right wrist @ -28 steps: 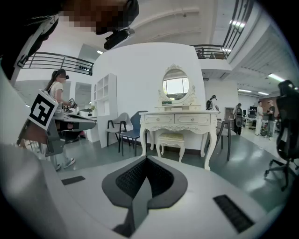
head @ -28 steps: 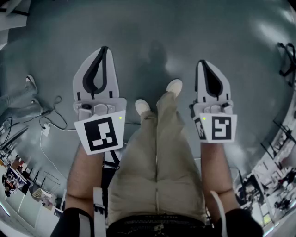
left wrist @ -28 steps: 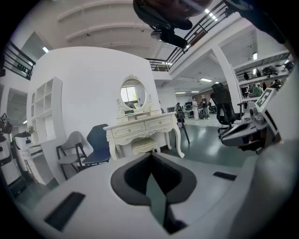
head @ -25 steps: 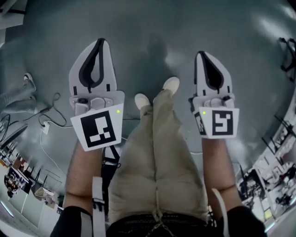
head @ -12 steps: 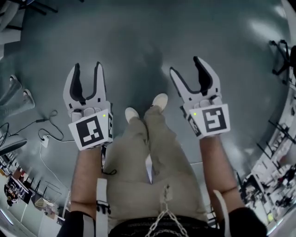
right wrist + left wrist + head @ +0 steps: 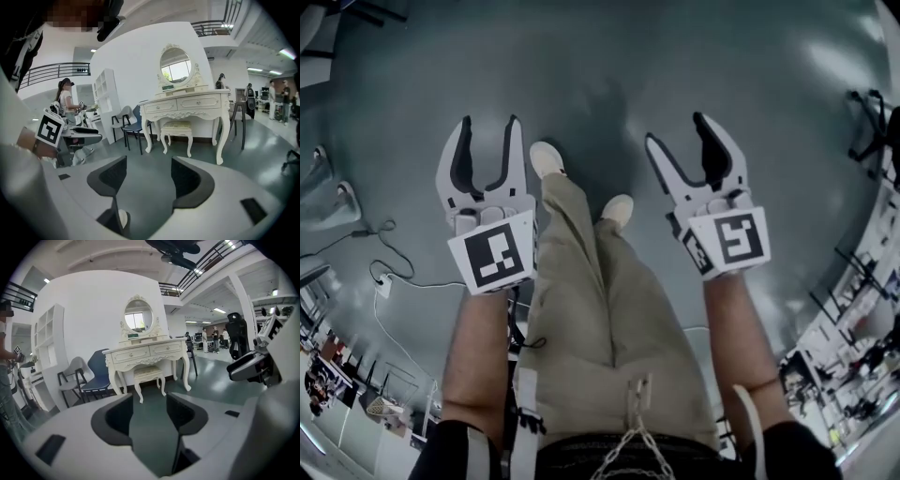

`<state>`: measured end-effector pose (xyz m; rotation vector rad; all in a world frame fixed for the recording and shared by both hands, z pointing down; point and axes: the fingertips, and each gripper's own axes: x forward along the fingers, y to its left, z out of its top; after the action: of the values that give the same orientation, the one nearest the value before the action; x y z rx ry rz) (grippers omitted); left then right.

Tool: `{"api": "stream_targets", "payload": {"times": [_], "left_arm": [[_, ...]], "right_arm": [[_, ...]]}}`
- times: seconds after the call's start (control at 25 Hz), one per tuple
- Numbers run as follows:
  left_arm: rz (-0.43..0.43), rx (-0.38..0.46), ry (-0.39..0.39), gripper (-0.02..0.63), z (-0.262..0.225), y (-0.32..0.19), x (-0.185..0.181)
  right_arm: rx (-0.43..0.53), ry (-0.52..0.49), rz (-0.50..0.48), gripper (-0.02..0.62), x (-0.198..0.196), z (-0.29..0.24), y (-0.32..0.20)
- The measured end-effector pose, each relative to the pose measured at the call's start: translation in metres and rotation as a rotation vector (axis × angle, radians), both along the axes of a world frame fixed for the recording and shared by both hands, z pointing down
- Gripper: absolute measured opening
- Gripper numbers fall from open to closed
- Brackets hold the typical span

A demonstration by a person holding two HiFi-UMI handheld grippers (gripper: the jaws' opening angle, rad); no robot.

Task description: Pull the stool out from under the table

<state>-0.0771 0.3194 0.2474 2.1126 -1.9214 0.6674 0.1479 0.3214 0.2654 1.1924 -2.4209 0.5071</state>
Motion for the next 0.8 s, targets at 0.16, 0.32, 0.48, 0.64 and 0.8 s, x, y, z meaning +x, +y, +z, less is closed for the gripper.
{"api": "stream_targets", "payload": {"times": [0.16, 0.32, 0.48, 0.64, 0.8], "left_arm": [[0.008, 0.019, 0.005, 0.207, -0.002, -0.027, -0.007], [0.014, 0.006, 0.012, 0.207, 0.003, -0.049, -0.023], [0.045, -0.009, 0.006, 0.207, 0.007, -0.072, -0.040], [0.081, -0.006, 0.000, 0.207, 0.003, -0.097, -0.053], [0.111, -0.012, -0.005, 0.207, -0.001, -0.114, -0.067]], "right_arm": [[-0.014, -0.014, -0.015, 0.273, -0.016, 0.004, -0.018], [-0.033, -0.029, -0.008, 0.273, -0.035, 0.010, -0.044], [-0.036, -0.049, 0.017, 0.273, -0.059, 0.006, -0.073], [-0.034, -0.051, 0.022, 0.273, -0.082, 0.005, -0.099], [-0.031, -0.050, 0.044, 0.273, -0.097, 0.001, -0.118]]}}
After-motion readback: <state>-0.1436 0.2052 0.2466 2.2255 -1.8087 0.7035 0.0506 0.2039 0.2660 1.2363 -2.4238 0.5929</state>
